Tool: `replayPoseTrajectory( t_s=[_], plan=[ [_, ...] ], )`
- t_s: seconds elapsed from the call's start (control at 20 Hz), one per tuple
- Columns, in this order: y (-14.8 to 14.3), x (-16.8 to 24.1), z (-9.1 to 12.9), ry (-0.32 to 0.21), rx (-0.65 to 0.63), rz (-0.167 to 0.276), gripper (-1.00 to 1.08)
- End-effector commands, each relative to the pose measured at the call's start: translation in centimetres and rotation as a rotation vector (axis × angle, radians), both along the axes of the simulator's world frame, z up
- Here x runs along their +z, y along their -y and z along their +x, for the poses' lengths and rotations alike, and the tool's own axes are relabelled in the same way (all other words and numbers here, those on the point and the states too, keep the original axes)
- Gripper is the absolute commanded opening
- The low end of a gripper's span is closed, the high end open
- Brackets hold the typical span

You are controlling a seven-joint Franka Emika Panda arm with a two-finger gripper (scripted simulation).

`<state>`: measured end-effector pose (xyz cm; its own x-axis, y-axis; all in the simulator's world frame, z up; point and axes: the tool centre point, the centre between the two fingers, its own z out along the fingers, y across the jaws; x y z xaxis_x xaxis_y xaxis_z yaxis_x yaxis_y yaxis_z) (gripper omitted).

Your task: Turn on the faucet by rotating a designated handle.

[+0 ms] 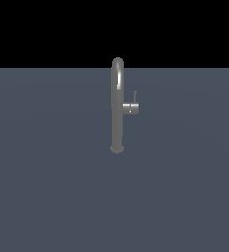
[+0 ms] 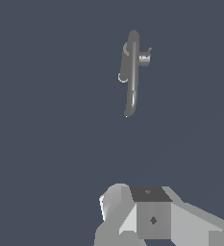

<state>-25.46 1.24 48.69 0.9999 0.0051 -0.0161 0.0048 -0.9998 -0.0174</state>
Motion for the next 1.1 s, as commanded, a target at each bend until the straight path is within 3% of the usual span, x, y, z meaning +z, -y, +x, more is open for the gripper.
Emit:
replayPoseTrajectory(
  t_s=[0.0, 0.55, 1.05],
  plan=[
    [0.0, 0.0, 0.0, 0.000, 0.000, 0.000, -1.00],
    [0.0, -0.1, 1.6, -0.043, -0.045, 0.042, -1.00],
    [0.2, -0.8, 6.0, -0.161, -0.168, 0.159, -1.00]
  ],
)
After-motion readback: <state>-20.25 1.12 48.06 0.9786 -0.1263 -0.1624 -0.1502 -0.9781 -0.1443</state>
